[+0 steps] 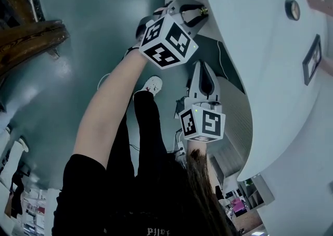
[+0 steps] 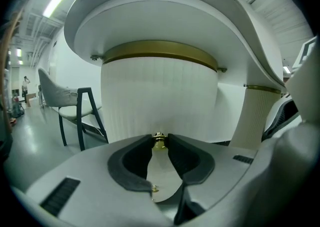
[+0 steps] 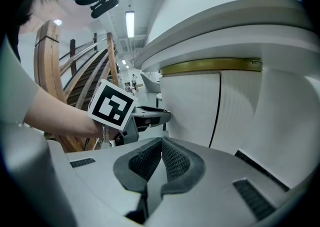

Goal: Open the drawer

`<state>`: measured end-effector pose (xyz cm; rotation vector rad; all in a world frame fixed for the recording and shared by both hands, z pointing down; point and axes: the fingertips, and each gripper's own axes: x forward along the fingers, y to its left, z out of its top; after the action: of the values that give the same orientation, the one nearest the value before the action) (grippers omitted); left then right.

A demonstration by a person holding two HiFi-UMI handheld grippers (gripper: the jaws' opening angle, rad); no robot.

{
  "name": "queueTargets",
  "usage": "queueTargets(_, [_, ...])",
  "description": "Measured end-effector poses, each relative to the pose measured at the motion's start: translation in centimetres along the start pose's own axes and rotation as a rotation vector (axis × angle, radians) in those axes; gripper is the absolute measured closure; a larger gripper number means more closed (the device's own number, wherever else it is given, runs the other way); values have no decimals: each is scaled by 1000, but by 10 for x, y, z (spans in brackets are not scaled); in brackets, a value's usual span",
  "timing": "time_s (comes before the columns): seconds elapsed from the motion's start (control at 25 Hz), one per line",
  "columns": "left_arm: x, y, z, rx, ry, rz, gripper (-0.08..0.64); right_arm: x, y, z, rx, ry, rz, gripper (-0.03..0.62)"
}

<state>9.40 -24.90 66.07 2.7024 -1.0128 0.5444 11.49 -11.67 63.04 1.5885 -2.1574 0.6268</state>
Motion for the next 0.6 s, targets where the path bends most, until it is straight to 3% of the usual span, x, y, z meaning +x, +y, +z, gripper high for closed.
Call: queueTargets(0.6, [-19,-2,-11,-17,4,-13,445,-1,-2,1,11,4,13,568])
